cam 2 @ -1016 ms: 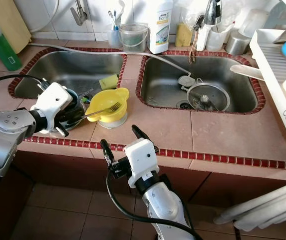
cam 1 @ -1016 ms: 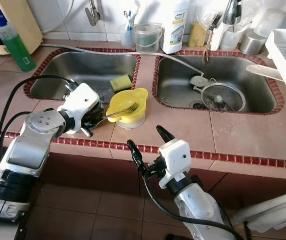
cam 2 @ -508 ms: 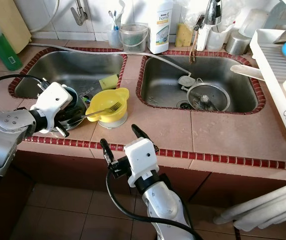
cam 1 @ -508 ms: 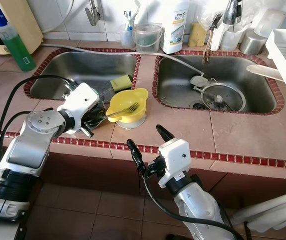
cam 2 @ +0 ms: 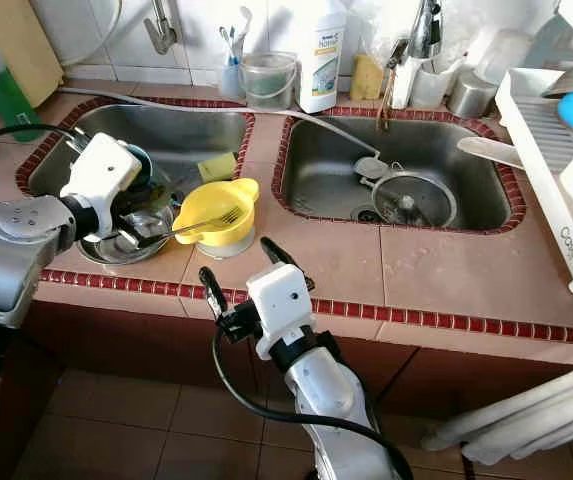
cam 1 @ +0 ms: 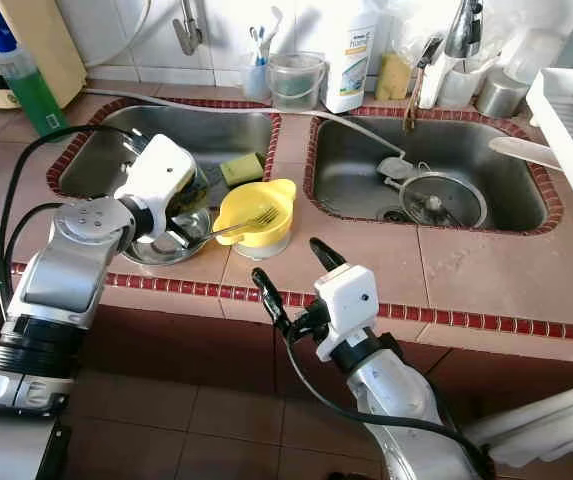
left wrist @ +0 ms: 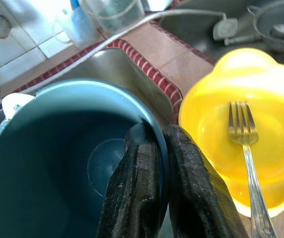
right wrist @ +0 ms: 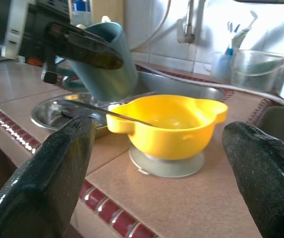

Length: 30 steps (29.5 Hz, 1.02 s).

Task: Kitchen organization

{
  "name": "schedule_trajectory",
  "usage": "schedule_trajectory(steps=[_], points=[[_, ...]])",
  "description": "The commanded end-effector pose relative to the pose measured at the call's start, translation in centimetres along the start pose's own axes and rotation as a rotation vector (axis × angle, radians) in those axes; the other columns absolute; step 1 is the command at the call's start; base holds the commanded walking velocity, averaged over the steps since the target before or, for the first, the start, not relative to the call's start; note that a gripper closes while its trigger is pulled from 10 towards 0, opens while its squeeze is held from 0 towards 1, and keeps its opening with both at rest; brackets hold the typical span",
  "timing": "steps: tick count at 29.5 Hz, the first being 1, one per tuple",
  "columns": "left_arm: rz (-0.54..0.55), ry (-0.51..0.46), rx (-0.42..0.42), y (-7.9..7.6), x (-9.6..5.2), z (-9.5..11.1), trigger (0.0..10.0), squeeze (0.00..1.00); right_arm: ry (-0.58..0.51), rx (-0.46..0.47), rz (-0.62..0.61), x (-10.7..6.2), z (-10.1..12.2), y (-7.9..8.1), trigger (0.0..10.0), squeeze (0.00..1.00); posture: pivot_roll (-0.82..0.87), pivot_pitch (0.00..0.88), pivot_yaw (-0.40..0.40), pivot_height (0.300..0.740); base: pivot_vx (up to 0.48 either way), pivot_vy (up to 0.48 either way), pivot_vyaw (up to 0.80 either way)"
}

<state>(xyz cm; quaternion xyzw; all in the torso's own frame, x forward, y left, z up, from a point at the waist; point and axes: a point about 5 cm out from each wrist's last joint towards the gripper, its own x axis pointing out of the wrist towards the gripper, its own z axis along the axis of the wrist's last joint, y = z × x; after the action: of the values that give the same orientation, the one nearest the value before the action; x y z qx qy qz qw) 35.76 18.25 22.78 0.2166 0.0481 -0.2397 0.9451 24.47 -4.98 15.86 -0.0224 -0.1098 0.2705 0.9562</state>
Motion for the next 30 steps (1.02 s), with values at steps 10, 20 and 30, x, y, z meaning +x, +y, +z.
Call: schedule_trajectory(steps=[10,20,30], points=[[0.053,-0.221,-0.181,-1.4,0.4,1.9,10.0,0.0,-0.058,-0.006,-0.084,1.3,0.8,-1.6,10.0,0.0,-0.17,0.032,0.01,0.74,0.0,0.0,0.0],[0.162,-0.376,-0.345,-4.6,0.8,0.8,10.0,0.0,-0.086,-0.055,-0.262,2.1,1.1,-5.5,10.0,0.0,-0.17,0.009,0.006,0.74,0.0,0.0,0.0],[0.329,-0.389,-0.369,-5.2,0.9,-0.6,10.0,0.0,-0.068,-0.1,-0.44,1.9,0.3,-7.9,10.0,0.0,-0.18,0.0,0.001,0.74,0.0,0.0,0.0]])
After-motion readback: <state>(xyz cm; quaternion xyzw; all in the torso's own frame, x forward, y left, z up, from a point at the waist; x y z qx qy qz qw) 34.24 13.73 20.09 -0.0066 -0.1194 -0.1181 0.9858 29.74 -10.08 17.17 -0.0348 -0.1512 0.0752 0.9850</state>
